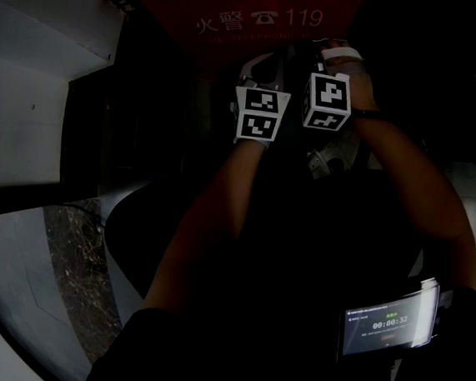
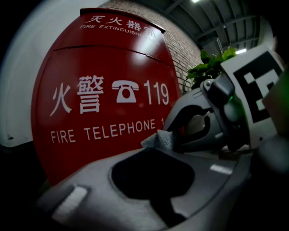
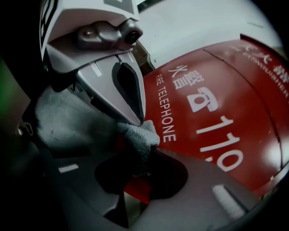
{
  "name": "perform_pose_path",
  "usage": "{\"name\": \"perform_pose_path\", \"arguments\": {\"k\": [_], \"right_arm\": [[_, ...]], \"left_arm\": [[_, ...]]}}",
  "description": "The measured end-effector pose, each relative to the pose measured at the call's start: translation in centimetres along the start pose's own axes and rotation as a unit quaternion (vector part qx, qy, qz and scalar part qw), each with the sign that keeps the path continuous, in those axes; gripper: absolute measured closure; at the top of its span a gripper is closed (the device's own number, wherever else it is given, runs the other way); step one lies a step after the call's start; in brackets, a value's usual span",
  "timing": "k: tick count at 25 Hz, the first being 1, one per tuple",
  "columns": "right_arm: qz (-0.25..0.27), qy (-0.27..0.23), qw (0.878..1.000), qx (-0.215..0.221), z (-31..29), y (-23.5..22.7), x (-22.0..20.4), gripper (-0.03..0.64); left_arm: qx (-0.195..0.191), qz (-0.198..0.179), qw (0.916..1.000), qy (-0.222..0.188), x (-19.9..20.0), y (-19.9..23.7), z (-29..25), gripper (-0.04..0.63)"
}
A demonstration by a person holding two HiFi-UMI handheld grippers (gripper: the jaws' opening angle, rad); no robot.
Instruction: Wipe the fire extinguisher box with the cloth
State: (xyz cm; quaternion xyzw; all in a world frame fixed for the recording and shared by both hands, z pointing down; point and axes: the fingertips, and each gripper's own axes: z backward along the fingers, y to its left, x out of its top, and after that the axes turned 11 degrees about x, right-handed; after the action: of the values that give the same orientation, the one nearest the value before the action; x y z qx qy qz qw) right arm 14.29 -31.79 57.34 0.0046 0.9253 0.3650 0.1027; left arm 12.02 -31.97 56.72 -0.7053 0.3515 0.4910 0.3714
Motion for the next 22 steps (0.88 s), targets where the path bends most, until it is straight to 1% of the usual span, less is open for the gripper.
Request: {"name": "perform_pose_path", "arguments": {"k": [2, 9, 16, 22], "right_arm": [[-0.012, -0.003, 1.0, 0.013, -0.4, 0.4, 0.0, 0.543], [-0.011, -0.002, 1.0, 0.028, -1.3, 1.2, 0.0, 0.543], [-0.023, 0.0, 0.998, 0.065, -2.6, 2.7, -0.6, 0.543], [-0.013, 0.006, 0.996, 0.083, -3.7, 3.9, -0.8, 0.543]], "left_arm": [[-0.001, 0.001, 1.0, 0.002, -0.3, -0.2, -0.1, 0.592], [-0.007, 0.0, 0.9998, 0.021, -1.7, -0.5, -0.6, 0.592], [-0.014, -0.003, 0.9994, 0.032, -2.4, -0.9, -0.9, 0.592], [-0.023, -0.011, 0.9988, 0.043, -3.0, -1.5, -1.2, 0.592]]}}
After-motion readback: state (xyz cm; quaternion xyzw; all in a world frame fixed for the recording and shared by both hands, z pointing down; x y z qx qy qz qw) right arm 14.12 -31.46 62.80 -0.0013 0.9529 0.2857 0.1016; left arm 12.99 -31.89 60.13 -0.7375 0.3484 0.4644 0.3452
